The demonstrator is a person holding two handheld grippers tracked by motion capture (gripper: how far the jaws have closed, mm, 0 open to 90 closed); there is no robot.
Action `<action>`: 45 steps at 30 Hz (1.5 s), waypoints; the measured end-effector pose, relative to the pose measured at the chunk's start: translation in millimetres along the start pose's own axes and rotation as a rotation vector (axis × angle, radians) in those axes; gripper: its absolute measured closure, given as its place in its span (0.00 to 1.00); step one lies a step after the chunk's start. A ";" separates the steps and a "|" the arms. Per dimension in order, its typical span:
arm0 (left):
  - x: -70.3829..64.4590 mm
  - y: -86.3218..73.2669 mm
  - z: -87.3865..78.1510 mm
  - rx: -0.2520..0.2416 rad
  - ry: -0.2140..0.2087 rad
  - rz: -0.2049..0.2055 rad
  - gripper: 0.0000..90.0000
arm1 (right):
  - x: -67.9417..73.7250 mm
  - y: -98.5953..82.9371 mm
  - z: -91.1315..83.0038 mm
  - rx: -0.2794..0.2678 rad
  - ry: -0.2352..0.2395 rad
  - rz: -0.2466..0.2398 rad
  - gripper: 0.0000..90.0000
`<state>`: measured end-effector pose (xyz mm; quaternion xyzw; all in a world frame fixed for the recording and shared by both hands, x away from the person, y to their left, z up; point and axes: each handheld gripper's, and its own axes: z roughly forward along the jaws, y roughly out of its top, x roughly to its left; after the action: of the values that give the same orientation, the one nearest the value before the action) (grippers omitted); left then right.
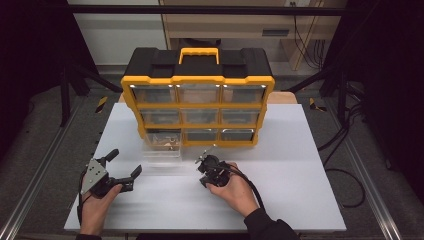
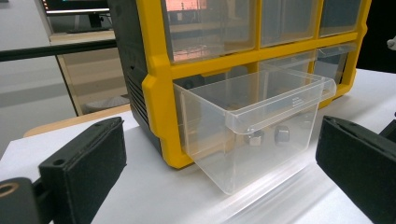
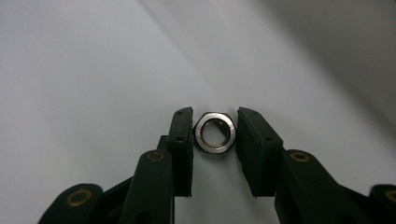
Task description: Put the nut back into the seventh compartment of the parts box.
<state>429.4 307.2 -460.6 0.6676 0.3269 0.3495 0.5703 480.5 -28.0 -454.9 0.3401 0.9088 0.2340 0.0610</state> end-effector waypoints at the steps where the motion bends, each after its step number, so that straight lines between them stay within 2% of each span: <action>1: 0.0 0.0 0.0 0.000 0.000 -0.001 0.02 | 0.1 0.0 0.0 0.000 0.000 0.000 0.75; 5: 0.0 0.0 0.1 0.000 0.001 -0.001 0.02 | -0.7 -0.4 0.2 -0.005 -0.006 -0.012 0.78; 8: 0.1 0.0 0.1 0.000 0.001 -0.001 0.02 | -0.9 -0.5 -0.1 -0.003 -0.003 -0.002 0.78; 12: 0.1 0.0 0.1 -0.001 0.001 -0.001 0.02 | -1.6 -0.7 -0.5 -0.009 -0.014 -0.021 0.78; 14: 0.2 -0.1 0.1 0.001 0.001 -0.001 0.02 | -0.6 -0.6 -1.9 -0.022 -0.008 -0.010 0.78; 29: -0.1 0.0 0.1 0.001 -0.001 0.001 0.02 | -3.6 -0.9 -11.9 -0.115 -0.013 -0.020 0.78; 37: -0.2 0.0 0.3 0.001 -0.001 0.002 0.02 | -4.2 -0.9 -15.2 -0.131 -0.026 -0.023 0.78; 38: -0.2 0.0 0.3 0.001 -0.001 0.002 0.02 | -3.3 -0.6 -14.5 -0.140 -0.029 -0.005 0.78; 39: -0.3 0.0 0.3 0.001 -0.001 0.002 0.02 | -4.1 -0.9 -15.6 -0.134 -0.027 -0.019 0.78; 45: -0.4 -0.1 0.5 0.002 -0.002 0.003 0.02 | -4.2 -0.9 -17.2 -0.151 -0.025 -0.011 0.78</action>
<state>429.6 306.6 -460.7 0.6689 0.3256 0.3494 0.5696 478.6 -37.9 -440.4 0.3322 0.8897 0.2971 0.0988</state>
